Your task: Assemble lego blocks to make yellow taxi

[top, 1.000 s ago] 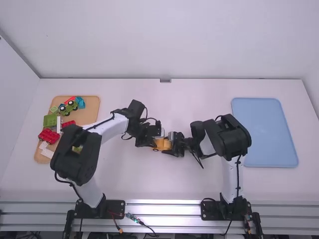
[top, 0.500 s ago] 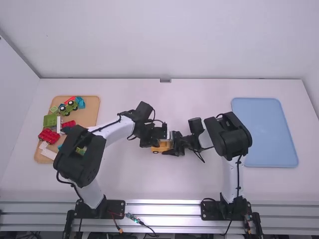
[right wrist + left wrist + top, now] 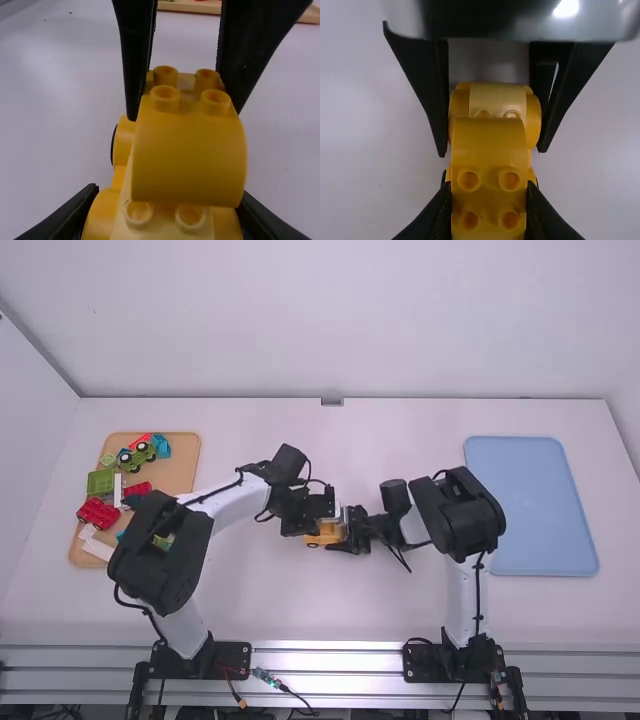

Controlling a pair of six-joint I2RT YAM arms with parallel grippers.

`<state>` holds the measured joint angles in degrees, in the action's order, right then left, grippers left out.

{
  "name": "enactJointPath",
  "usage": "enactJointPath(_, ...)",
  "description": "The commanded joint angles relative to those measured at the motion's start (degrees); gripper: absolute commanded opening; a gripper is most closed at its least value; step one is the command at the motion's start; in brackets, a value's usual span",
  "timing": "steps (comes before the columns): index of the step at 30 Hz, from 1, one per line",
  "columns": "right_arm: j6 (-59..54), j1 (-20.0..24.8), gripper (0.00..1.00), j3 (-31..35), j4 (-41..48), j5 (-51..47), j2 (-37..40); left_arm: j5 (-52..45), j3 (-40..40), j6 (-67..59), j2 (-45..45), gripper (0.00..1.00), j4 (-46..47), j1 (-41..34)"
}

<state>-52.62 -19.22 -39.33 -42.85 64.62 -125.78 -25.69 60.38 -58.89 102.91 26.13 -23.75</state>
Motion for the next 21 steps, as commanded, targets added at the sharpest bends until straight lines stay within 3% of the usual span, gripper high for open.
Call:
enactJointPath(1, 1.07, -0.20, 0.33, 1.27, -0.68, -1.73, -0.83, -2.19, -0.10, 0.06, 0.95, 0.02, 0.04, 0.09)
enactJointPath(6, 3.56, -0.22, 0.33, 1.09, -1.42, -3.37, -0.83, -3.39, -0.23, -0.45, 0.93, 0.02, 0.02, -0.07)
enactJointPath(14, 3.13, -0.33, 0.32, -1.66, 4.44, -2.97, -0.83, -1.86, -0.95, 0.36, 0.95, 0.02, -0.33, -0.74)
enactJointPath(21, 3.17, -0.33, 0.31, -0.15, 1.55, -2.93, -0.83, -1.86, -1.36, 0.36, 0.95, 0.02, -0.66, -0.74)
